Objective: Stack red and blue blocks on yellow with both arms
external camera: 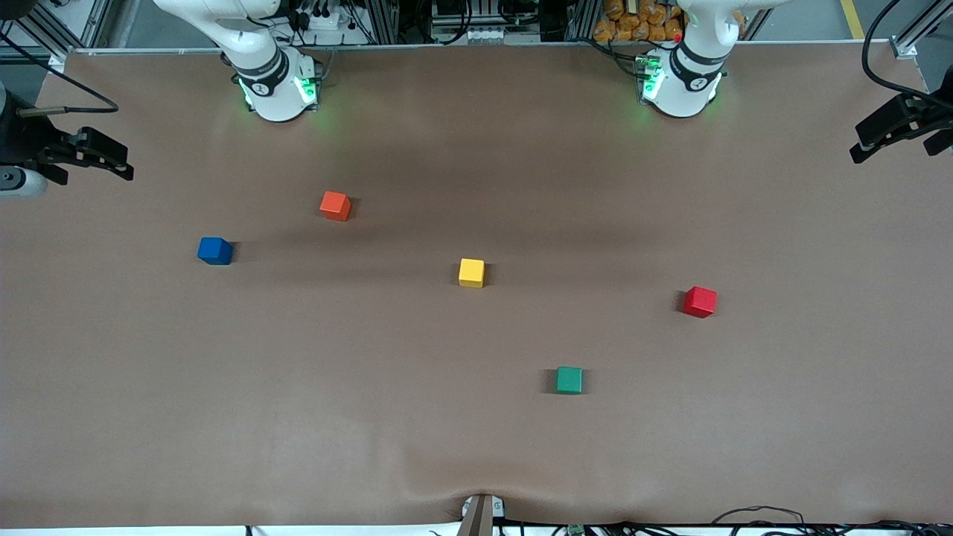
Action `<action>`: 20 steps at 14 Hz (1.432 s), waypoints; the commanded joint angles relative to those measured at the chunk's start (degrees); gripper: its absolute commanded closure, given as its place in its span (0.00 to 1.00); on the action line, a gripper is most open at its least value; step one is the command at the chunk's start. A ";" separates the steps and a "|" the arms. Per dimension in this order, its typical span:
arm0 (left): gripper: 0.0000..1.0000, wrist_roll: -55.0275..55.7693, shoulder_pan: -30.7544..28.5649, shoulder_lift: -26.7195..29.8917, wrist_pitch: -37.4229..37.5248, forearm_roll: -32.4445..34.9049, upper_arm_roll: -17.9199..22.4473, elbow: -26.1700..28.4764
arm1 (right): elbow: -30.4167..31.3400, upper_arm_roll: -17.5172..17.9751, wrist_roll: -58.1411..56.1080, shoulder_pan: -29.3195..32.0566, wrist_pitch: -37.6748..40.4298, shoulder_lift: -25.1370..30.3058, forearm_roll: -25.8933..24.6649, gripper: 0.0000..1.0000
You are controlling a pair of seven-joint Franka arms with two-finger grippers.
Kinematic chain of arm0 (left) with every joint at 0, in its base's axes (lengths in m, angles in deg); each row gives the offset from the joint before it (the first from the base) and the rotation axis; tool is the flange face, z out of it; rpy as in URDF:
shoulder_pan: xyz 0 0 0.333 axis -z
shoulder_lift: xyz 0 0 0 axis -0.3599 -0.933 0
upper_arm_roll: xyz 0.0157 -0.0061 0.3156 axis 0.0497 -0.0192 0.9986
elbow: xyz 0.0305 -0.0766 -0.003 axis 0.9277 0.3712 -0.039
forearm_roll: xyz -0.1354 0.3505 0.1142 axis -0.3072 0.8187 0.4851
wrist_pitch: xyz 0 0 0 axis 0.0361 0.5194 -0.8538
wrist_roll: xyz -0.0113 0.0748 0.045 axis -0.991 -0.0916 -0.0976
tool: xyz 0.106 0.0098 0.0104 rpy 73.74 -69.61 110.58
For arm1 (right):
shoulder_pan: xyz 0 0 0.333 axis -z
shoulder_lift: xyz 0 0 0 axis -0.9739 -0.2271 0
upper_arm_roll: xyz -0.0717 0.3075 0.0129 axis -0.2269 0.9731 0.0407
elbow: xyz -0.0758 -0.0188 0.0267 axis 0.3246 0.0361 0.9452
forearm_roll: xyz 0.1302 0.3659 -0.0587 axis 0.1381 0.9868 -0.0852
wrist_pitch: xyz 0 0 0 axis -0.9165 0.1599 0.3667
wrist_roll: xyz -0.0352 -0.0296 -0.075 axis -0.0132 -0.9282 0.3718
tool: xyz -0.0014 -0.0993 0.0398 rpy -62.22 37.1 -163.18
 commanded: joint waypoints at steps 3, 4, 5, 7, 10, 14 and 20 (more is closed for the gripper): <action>0.00 -0.89 -0.11 -0.90 0.65 -0.97 -0.17 -1.88 | -1.23 0.04 0.64 -0.11 0.82 -0.64 -0.01 0.00; 0.00 -0.89 -0.02 -0.99 0.65 -0.88 -0.26 -1.88 | -1.23 0.04 0.64 -0.02 0.82 -0.64 -0.01 0.00; 0.00 -0.89 -0.19 -0.91 0.65 -0.88 -1.05 -1.88 | -1.23 0.04 0.64 -0.02 0.82 -0.64 -0.01 0.00; 0.00 -1.76 -0.28 -0.90 1.00 -0.35 -1.32 -1.88 | -1.23 -0.05 0.64 -0.28 0.82 -0.64 -0.10 0.00; 0.00 -4.58 -0.46 -0.90 1.00 -0.35 -1.14 -1.79 | -1.14 0.04 0.64 -0.02 0.82 -0.72 -0.01 0.00; 0.00 -4.58 -0.28 -1.25 1.09 -0.97 -1.40 -1.00 | -1.14 0.04 0.64 0.07 0.90 -0.64 -0.01 0.00; 0.00 -4.67 -0.19 -4.77 0.22 -0.62 -1.49 0.76 | -1.14 -0.13 0.64 0.07 0.90 -0.73 -0.01 0.00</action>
